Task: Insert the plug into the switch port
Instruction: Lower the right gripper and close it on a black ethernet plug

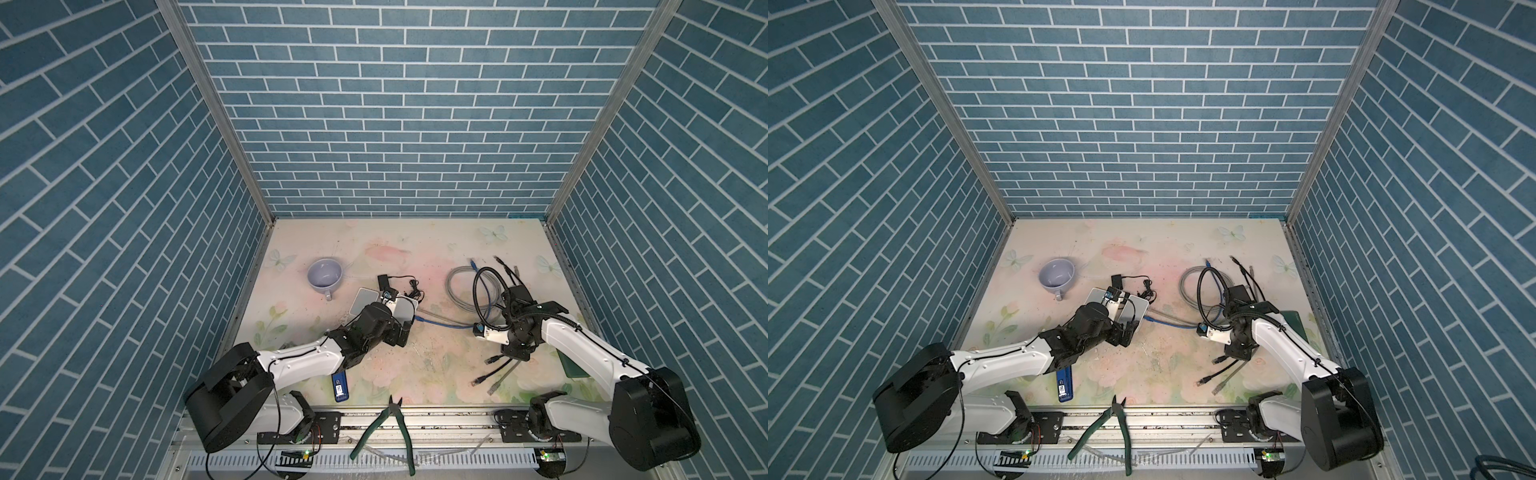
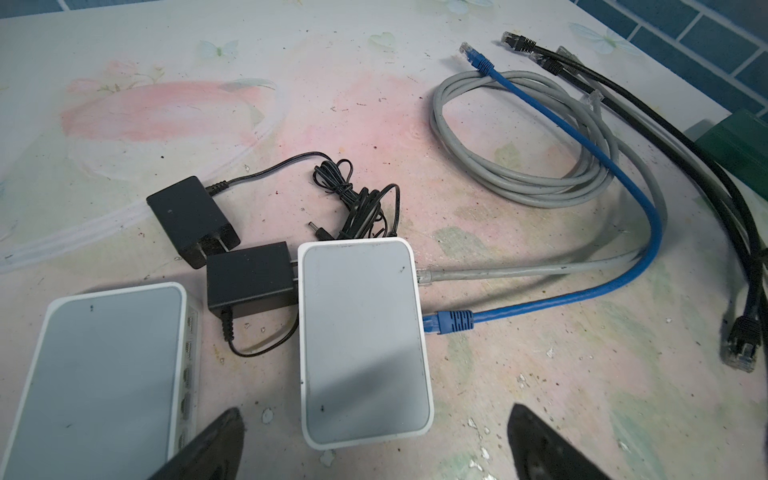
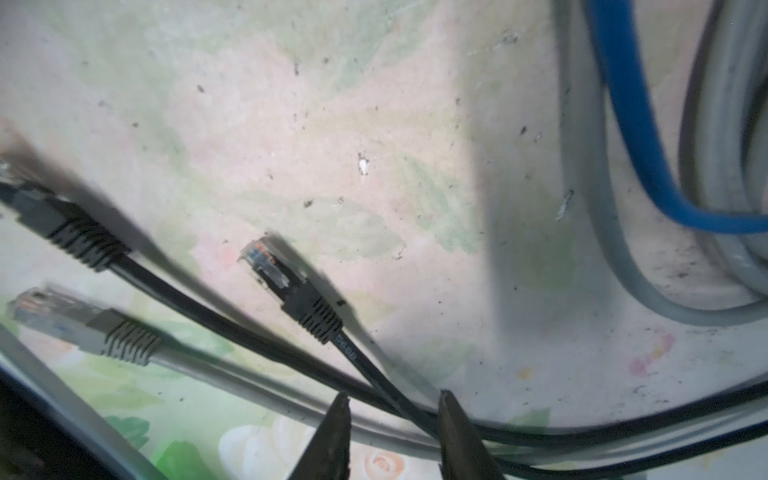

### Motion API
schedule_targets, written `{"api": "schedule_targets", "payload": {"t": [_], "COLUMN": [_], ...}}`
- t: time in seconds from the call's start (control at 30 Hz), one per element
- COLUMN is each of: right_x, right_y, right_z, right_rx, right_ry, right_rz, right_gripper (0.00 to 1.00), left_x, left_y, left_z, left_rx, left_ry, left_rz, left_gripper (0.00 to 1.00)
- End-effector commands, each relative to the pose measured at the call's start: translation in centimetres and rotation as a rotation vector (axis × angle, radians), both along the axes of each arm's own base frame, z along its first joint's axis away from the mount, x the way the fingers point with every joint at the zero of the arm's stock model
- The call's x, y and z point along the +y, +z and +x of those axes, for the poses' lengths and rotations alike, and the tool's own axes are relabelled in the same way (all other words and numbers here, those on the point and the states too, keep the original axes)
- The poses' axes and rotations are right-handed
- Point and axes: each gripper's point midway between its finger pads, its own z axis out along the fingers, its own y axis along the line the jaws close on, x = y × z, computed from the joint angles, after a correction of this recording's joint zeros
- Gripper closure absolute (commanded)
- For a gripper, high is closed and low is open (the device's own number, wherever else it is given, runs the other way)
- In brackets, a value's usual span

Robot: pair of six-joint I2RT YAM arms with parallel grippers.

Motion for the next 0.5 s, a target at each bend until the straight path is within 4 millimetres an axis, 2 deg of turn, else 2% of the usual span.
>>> {"api": "schedule_targets", "payload": {"t": [0.0,0.47], "right_x": [-0.4,-0.1], "right_y": [-1.2,-3.4], "right_z": [-0.7,-0.8], "right_rx": [0.038,0.101], "right_ry": [0.048,0.061], "right_rz": [-0.02,-0.021], "right_gripper": [0.63,0.67], "left_x": [0.3,0.7], "left_y": [-0.4,-0.5], "left_z": [0.0,-0.3], "left_rx": [-0.009,-0.018], "left_ry": [-0.005,-0.006], "left_rz": [0.018,0.021], "left_gripper": [0.0,0.0]}}
